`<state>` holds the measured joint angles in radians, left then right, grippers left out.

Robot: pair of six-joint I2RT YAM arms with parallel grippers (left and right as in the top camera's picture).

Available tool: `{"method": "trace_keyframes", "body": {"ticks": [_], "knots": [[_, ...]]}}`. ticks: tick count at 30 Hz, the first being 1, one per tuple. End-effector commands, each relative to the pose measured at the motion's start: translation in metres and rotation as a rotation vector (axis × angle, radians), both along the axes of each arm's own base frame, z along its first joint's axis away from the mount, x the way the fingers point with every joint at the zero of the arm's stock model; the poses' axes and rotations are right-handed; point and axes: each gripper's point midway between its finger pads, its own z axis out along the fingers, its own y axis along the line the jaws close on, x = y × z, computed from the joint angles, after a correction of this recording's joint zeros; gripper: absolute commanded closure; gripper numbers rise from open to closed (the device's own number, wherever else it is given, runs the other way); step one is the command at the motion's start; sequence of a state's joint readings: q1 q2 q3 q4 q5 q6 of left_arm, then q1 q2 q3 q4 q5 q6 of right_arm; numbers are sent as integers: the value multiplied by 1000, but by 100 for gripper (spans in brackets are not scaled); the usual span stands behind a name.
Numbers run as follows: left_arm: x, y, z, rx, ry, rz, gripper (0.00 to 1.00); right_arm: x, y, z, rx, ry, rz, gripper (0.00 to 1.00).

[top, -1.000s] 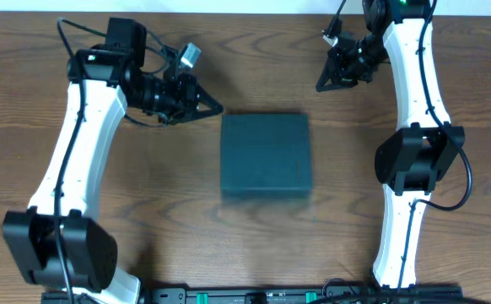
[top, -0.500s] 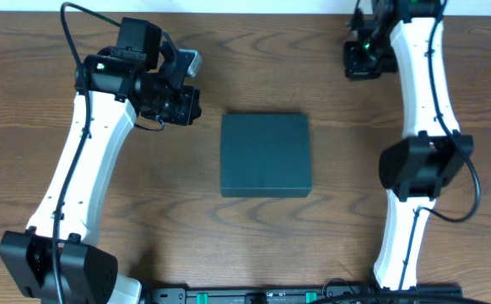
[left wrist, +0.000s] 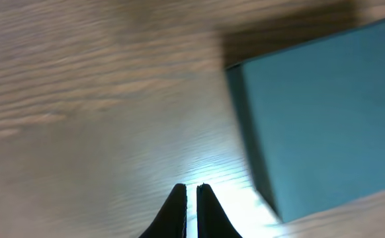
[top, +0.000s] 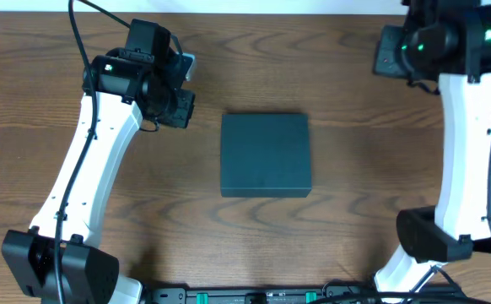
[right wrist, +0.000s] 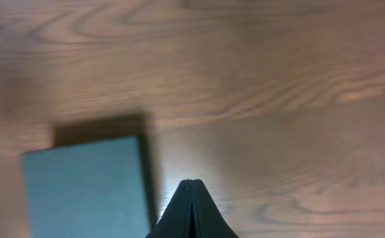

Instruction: Pack container

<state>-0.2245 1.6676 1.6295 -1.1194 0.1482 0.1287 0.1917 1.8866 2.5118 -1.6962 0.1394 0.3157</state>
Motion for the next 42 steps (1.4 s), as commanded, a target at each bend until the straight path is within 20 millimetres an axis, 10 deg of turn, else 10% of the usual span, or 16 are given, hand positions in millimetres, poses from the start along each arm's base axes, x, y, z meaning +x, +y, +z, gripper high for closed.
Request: {"method": "trace_keyframes", "body": {"ticks": [1, 17, 26, 38, 42], "knots": [[5, 35, 7, 185, -49, 66, 94, -4, 44, -19, 24, 61, 67, 99], [6, 137, 10, 297, -41, 434, 94, -36, 139, -154, -121, 298, 277, 99], [5, 143, 10, 289, -38, 463, 94, -55, 143, -238, -101, 410, 291, 99], [5, 143, 10, 289, -38, 463, 93, -72, 132, -295, -114, 452, 285, 97], [5, 143, 10, 290, -38, 462, 50, -65, 133, -293, -108, 421, 283, 97]]}}
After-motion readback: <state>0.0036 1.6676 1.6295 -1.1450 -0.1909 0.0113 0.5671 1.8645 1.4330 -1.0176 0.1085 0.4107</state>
